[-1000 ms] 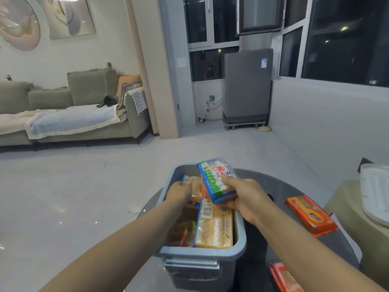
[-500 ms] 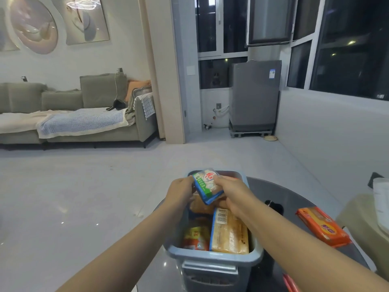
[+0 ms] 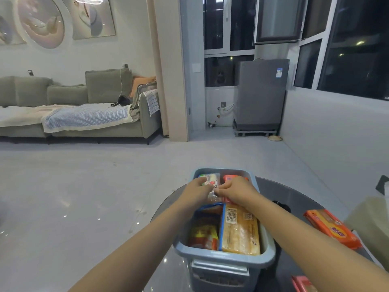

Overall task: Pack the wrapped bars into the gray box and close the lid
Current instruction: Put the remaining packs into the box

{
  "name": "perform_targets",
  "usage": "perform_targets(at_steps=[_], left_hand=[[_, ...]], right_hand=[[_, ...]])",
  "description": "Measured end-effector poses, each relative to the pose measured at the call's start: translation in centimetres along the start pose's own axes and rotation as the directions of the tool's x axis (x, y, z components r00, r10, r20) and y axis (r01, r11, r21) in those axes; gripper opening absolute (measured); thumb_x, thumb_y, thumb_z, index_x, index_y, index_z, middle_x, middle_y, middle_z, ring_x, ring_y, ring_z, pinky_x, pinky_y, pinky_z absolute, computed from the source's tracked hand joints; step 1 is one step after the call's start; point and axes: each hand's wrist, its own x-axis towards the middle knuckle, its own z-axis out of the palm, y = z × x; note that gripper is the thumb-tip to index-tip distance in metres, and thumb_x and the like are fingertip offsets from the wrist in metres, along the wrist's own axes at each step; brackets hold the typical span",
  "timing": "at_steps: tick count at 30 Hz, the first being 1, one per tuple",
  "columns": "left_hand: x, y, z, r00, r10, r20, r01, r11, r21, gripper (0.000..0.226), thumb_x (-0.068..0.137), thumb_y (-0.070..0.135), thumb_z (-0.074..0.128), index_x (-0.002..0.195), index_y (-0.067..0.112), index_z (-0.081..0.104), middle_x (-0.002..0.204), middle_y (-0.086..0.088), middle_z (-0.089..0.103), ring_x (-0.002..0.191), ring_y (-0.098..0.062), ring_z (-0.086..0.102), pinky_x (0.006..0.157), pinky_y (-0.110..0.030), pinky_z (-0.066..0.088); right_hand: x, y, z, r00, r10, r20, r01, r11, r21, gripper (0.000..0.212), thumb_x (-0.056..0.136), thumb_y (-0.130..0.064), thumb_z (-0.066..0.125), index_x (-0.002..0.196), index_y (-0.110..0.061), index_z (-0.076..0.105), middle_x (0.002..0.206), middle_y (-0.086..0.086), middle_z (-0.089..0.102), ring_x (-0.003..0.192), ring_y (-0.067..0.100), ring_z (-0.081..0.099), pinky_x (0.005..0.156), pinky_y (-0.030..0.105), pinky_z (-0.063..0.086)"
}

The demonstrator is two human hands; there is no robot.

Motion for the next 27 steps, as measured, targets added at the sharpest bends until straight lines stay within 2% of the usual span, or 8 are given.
perform_targets(at_steps=[4, 7, 12, 15, 17, 19, 21, 27], left_hand=[[-0.6, 0.0, 0.5, 0.999, 0.038, 0.016, -0.040, 0.994, 0.103, 0.052, 0.097, 0.018, 0.046, 0.146, 0.013, 0.033, 0.150, -0.010, 0.040, 0.132, -0.026, 0.046, 0.094, -0.027, 0.047], [-1.0, -0.2, 0.6, 0.995, 0.099, -0.019, -0.093, 0.973, 0.212, 0.052, 0.099, 0.016, 0.041, 0.149, 0.018, 0.028, 0.153, -0.005, 0.036, 0.134, -0.024, 0.043, 0.097, -0.027, 0.044], [-1.4, -0.8, 0.5, 0.992, 0.126, -0.001, -0.118, 0.936, 0.331, 0.050, 0.099, 0.014, 0.039, 0.148, 0.018, 0.030, 0.150, -0.005, 0.042, 0.132, -0.021, 0.046, 0.095, -0.025, 0.044], [-1.3, -1.2, 0.9, 0.989, 0.123, 0.079, -0.145, 0.885, 0.442, 0.043, 0.101, 0.024, 0.037, 0.143, 0.018, 0.034, 0.145, -0.006, 0.046, 0.125, -0.022, 0.052, 0.092, -0.029, 0.045], [-0.9, -1.4, 1.1, 0.984, 0.122, 0.131, -0.173, 0.836, 0.520, 0.048, 0.101, 0.026, 0.038, 0.146, 0.017, 0.028, 0.153, -0.005, 0.036, 0.134, -0.024, 0.043, 0.104, -0.034, 0.040], [-0.3, -1.7, 1.2, 0.977, 0.130, 0.169, -0.209, 0.745, 0.634, 0.059, 0.100, 0.024, 0.041, 0.152, 0.018, 0.016, 0.162, -0.003, 0.015, 0.148, -0.024, 0.018, 0.118, -0.039, 0.023], [0.1, -1.8, 1.3, 0.974, 0.132, 0.187, -0.226, 0.684, 0.693, 0.068, 0.098, 0.021, 0.046, 0.154, 0.020, 0.008, 0.163, -0.001, 0.003, 0.150, -0.022, 0.004, 0.121, -0.039, 0.012], [0.3, -1.7, 1.7, 0.979, 0.145, 0.142, -0.203, 0.694, 0.691, 0.070, 0.094, 0.021, 0.052, 0.153, 0.023, 0.013, 0.163, 0.000, 0.007, 0.150, -0.024, 0.008, 0.121, -0.042, 0.015]], right_hand=[[0.3, 0.3, 0.5, 0.999, -0.042, -0.019, 0.038, 0.987, -0.154, 0.029, 0.089, -0.039, 0.054, 0.101, -0.020, 0.072, 0.085, -0.001, 0.069, 0.072, 0.013, 0.064, 0.075, 0.028, 0.056], [0.1, 0.2, 0.5, 0.998, -0.065, -0.009, 0.061, 0.973, -0.223, 0.030, 0.088, -0.041, 0.054, 0.103, -0.022, 0.072, 0.088, -0.001, 0.070, 0.074, 0.013, 0.063, 0.075, 0.028, 0.055], [-0.3, 0.5, -0.4, 0.996, -0.092, -0.018, 0.090, 0.993, -0.072, 0.020, 0.084, -0.027, 0.064, 0.099, -0.016, 0.073, 0.080, -0.004, 0.065, 0.074, 0.012, 0.065, 0.074, 0.028, 0.056], [-0.8, 0.8, -0.9, 0.993, -0.119, -0.022, 0.118, 0.993, -0.011, 0.023, 0.088, -0.024, 0.060, 0.107, -0.019, 0.071, 0.095, -0.003, 0.068, 0.070, 0.004, 0.058, 0.063, 0.017, 0.048], [-1.2, 1.1, -1.0, 0.990, -0.139, -0.024, 0.139, 0.990, 0.016, 0.025, 0.090, -0.023, 0.057, 0.111, -0.020, 0.069, 0.107, -0.001, 0.068, 0.074, 0.004, 0.057, 0.062, 0.014, 0.044], [-1.6, 1.4, -1.2, 0.986, -0.159, -0.045, 0.160, 0.987, 0.027, 0.026, 0.091, -0.022, 0.054, 0.113, -0.022, 0.068, 0.115, -0.001, 0.065, 0.080, 0.004, 0.055, 0.061, 0.013, 0.041], [-2.2, 1.9, -1.2, 0.981, -0.177, -0.081, 0.179, 0.984, 0.022, 0.027, 0.092, -0.022, 0.052, 0.114, -0.024, 0.067, 0.120, -0.002, 0.064, 0.080, 0.001, 0.051, 0.058, 0.010, 0.036], [-4.4, 3.5, -1.0, 0.953, -0.245, -0.179, 0.256, 0.966, 0.038, 0.028, 0.092, -0.023, 0.051, 0.116, -0.024, 0.065, 0.121, -0.003, 0.064, 0.088, -0.002, 0.049, 0.063, 0.004, 0.032]])
